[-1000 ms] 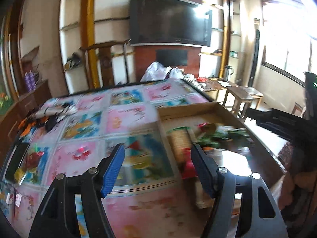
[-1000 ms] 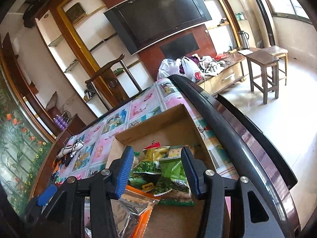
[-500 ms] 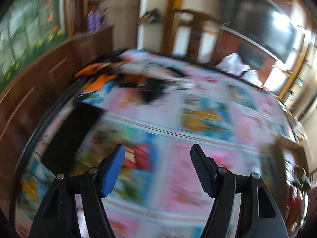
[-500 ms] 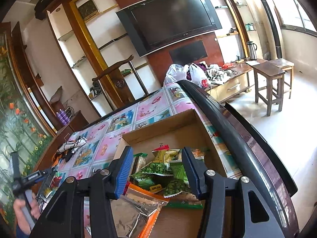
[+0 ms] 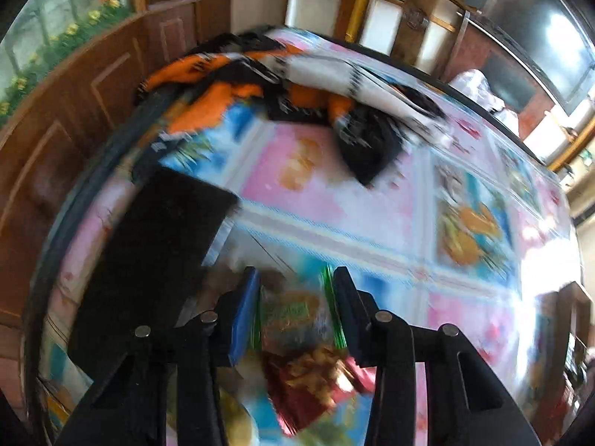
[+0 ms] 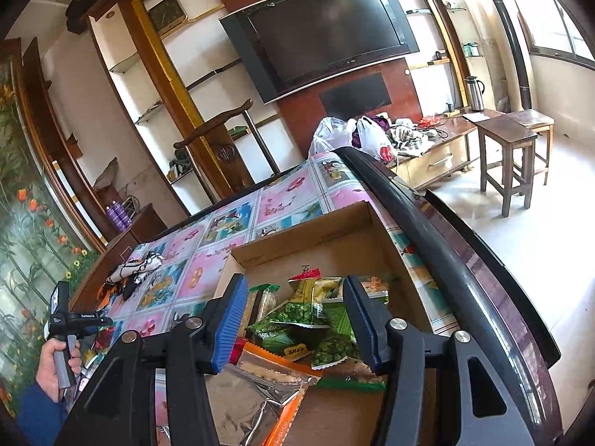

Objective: Organize snacks
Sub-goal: 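Grasp the red snack pack with the left gripper while the right grasps a small clear-wrapped snack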

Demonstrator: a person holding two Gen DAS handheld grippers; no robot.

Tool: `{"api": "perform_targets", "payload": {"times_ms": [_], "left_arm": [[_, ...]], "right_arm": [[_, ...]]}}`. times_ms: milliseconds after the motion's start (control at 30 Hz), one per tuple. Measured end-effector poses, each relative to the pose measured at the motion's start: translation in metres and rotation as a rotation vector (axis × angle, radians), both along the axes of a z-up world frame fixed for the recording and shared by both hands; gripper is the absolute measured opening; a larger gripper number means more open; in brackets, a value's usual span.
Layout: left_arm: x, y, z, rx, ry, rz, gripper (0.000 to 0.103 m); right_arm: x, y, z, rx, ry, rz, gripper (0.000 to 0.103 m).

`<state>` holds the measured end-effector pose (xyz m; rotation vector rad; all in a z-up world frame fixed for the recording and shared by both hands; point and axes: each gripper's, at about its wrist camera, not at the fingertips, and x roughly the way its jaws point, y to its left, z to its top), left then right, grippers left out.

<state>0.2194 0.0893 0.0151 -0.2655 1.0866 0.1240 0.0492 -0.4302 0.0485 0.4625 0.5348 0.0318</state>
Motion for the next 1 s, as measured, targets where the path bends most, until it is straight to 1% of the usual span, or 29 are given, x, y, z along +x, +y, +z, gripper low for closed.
{"api": "perform_targets", "payload": {"times_ms": [67,100,200,267,300,333,367,400,433,467,500,567,600,633,667,733,800,867,933,1000], "left_arm": [[-0.014,-0.013,0.0,-0.035,0.022,-0.036,0.04],[-0.022,-0.022,0.0,-0.036,0.031,-0.067,0.04],[-0.048,-0.053,-0.001,-0.088,0.054,-0.178,0.04],[-0.069,-0.078,0.001,-0.1,0.055,-0.27,0.04],[-0.083,-0.096,0.001,-0.125,0.056,-0.342,0.04],[-0.09,-0.107,0.002,-0.138,0.06,-0.389,0.04],[-0.101,-0.121,0.003,-0.153,0.055,-0.442,0.04],[-0.11,-0.13,0.008,-0.16,0.034,-0.473,0.041],[-0.118,-0.135,0.014,-0.157,0.006,-0.482,0.042],[-0.123,-0.135,0.019,-0.155,-0.014,-0.48,0.045],[-0.129,-0.13,0.025,-0.159,-0.047,-0.455,0.051],[-0.14,-0.107,0.034,-0.15,-0.108,-0.344,0.061],[-0.145,-0.098,0.035,-0.125,-0.119,-0.296,0.062],[-0.151,-0.09,0.035,-0.094,-0.124,-0.257,0.062],[-0.157,-0.084,0.037,-0.086,-0.129,-0.239,0.062],[-0.163,-0.075,0.033,-0.101,-0.12,-0.225,0.062],[-0.16,-0.07,0.026,-0.111,-0.098,-0.221,0.062],[-0.154,-0.066,0.019,-0.113,-0.075,-0.198,0.062],[-0.151,-0.068,0.013,-0.125,-0.048,-0.179,0.062],[-0.145,-0.076,0.007,-0.118,-0.03,-0.169,0.062]], "right_arm": [[0.0,0.0,0.0,0.002,-0.001,0.001,0.057],[0.0,0.0,0.0,0.003,-0.001,0.0,0.057],[-0.001,0.0,0.001,0.015,-0.009,0.004,0.058],[-0.002,0.001,0.002,0.018,-0.015,0.007,0.058],[-0.003,0.001,0.003,0.02,-0.019,0.01,0.058],[-0.004,0.001,0.003,0.021,-0.025,0.013,0.058],[-0.005,0.002,0.004,0.023,-0.032,0.017,0.058],[-0.006,0.002,0.005,0.026,-0.04,0.022,0.058],[-0.008,0.003,0.006,0.029,-0.051,0.03,0.059],[-0.009,0.005,0.007,0.03,-0.061,0.037,0.06],[-0.01,0.007,0.009,0.027,-0.073,0.045,0.061],[-0.012,0.014,0.012,0.018,-0.096,0.077,0.062],[-0.012,0.021,0.014,0.008,-0.106,0.108,0.062],[-0.011,0.027,0.014,0.005,-0.107,0.138,0.065],[-0.009,0.037,0.015,0.006,-0.105,0.186,0.066],[-0.01,0.06,0.018,-0.002,-0.118,0.265,0.066],[-0.011,0.093,0.022,-0.016,-0.12,0.385,0.066],[-0.01,0.135,0.022,-0.039,-0.074,0.515,0.066],[-0.006,0.171,0.016,-0.071,-0.014,0.609,0.066],[0.0,0.202,0.006,-0.153,0.053,0.649,0.066]]}}
